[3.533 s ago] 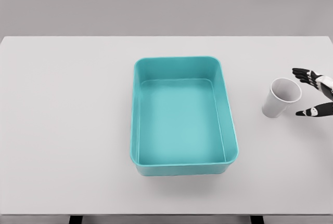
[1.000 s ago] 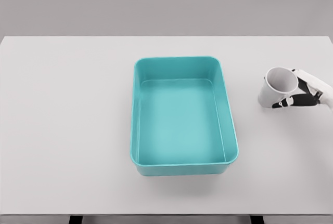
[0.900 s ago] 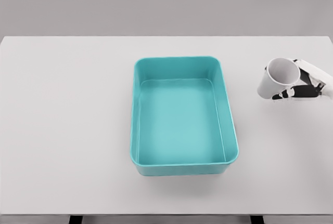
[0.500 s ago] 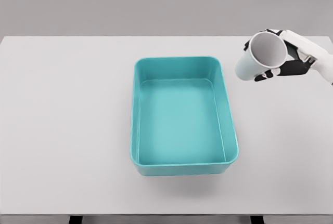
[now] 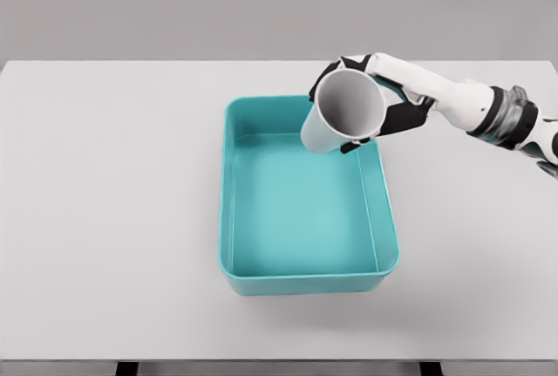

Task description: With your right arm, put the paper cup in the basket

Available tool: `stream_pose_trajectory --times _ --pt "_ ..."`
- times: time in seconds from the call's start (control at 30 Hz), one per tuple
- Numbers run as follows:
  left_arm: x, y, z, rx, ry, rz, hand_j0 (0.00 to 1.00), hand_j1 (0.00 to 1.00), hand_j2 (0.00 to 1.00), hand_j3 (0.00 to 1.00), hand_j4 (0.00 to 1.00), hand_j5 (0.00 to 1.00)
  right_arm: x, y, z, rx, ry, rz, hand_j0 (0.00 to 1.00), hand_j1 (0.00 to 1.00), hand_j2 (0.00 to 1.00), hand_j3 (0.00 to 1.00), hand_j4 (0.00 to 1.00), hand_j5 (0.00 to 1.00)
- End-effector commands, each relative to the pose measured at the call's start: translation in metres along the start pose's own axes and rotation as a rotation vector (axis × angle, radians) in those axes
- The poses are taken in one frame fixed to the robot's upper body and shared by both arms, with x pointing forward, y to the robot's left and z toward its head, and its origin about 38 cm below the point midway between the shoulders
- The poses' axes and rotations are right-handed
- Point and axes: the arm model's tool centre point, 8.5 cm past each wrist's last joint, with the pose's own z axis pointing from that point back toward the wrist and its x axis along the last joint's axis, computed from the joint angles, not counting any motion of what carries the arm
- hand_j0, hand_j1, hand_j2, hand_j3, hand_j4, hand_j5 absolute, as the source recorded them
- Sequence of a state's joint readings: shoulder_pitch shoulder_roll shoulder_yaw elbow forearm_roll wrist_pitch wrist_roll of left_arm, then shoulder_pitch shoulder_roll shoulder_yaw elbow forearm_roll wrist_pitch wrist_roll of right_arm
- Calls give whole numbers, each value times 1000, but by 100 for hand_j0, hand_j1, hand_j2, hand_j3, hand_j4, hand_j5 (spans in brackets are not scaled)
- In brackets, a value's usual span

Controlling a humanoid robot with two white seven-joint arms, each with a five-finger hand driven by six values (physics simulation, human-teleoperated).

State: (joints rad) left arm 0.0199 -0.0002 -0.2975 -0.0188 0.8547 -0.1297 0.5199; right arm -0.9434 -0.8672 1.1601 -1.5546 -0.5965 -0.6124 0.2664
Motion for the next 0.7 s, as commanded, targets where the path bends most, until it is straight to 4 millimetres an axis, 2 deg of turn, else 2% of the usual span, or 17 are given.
stream_pose_trajectory --times 0.0,0.07,0.13,0.17,0.67 --pt "0 0 0 0 -1 0 100 100 100 100 100 100 -4 4 -9 11 -10 -10 55 55 55 55 55 55" --pt "0 0 0 0 -1 0 100 100 100 100 100 100 -5 5 -9 10 -9 -12 61 61 61 61 61 61" --pt "0 0 0 0 -1 0 100 100 100 100 100 100 -4 1 -5 4 0 -1 91 91 91 91 91 91" --pt "0 0 0 0 -1 0 100 100 100 100 100 100 -4 0 -5 2 0 1 100 100 100 100 100 100" --pt "0 0 0 0 -1 0 100 100 100 100 100 100 -1 8 -4 58 8 55 100 100 100 100 100 100"
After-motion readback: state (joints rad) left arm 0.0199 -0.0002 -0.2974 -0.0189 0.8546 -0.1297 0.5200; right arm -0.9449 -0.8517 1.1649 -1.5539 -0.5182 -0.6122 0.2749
